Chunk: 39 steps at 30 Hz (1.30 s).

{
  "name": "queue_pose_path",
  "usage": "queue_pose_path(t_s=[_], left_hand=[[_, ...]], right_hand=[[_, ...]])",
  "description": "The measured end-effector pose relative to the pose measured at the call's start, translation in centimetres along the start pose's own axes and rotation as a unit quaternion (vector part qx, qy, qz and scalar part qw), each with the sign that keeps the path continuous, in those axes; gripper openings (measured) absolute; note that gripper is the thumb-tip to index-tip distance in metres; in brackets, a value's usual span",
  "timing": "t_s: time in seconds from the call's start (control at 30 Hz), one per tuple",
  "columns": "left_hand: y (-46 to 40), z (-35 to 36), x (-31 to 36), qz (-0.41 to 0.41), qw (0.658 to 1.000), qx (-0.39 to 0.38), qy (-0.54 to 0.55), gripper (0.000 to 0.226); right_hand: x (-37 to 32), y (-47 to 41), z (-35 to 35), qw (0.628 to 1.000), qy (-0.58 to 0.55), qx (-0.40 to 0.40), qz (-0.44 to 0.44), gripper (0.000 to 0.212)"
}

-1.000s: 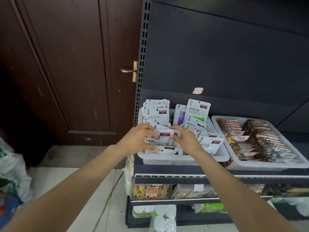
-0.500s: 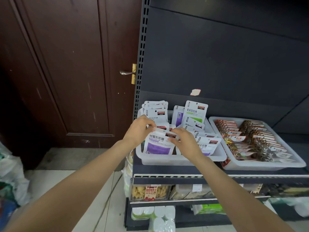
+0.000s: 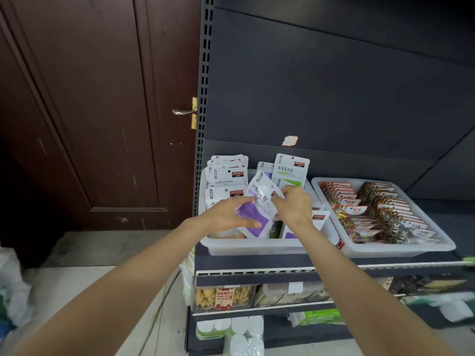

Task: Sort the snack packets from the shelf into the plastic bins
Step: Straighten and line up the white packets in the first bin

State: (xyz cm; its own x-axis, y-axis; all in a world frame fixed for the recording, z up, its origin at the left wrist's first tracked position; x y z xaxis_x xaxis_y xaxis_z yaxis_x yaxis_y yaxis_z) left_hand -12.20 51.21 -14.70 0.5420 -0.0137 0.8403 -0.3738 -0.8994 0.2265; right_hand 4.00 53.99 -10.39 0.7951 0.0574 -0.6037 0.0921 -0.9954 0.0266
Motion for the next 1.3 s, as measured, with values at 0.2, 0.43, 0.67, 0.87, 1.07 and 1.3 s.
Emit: queue_pose_path(t_s=[0.2, 0.43, 0.67, 0.87, 1.07, 1.3], left_hand=[[-0.5, 0.3, 0.5, 0.040, 0.995, 0.093, -0.001, 0.072], [0.8, -1.1, 0.3, 0.043, 0.992, 0.099, -0.070, 0.032], [3.2, -2.5, -1.1, 0.000, 0.985, 0.061, 0.163, 0.023], [4.6, -3.4, -2.5, 0.003, 0.963, 0.126, 0.239, 0.014], [3.1, -2.7, -4.3, -0.074, 0.973, 0.217, -0.004, 0.006], [0.7, -1.8, -1.7, -0.011, 0.929, 0.108, -0.353, 0.075]], right_hand=[[-1.4, 0.1, 0.9, 0.965, -0.220, -0.140, 0.022, 0.029], [-1.4, -0.1, 1.5, 0.909, -0.359, -0.195, 0.084, 0.026], [-0.8, -1.2, 2.0, 0.967, -0.195, -0.163, -0.024, 0.045], [-0.7, -0.9, 1.5, 0.975, -0.189, -0.068, -0.096, 0.020], [0.6, -0.3, 3.8, 0.988, -0.061, -0.104, -0.094, 0.029], [0.7, -1.4, 5.1, 0.980, 0.096, -0.165, -0.057, 0.036]])
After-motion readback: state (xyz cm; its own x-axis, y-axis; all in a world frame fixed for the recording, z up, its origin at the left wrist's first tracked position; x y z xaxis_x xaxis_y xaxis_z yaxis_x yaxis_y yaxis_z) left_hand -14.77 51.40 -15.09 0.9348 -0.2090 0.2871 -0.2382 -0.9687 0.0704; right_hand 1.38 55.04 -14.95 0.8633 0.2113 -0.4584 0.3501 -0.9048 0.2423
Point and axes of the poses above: each hand's wrist, its own y-axis away from the middle knuckle, its own z-axis out of the palm, x = y × z, the point moved 1 cm from there along -y, towards the middle knuckle, and after that the axes turned 8 degrees about -x, right-handed, at the moved point
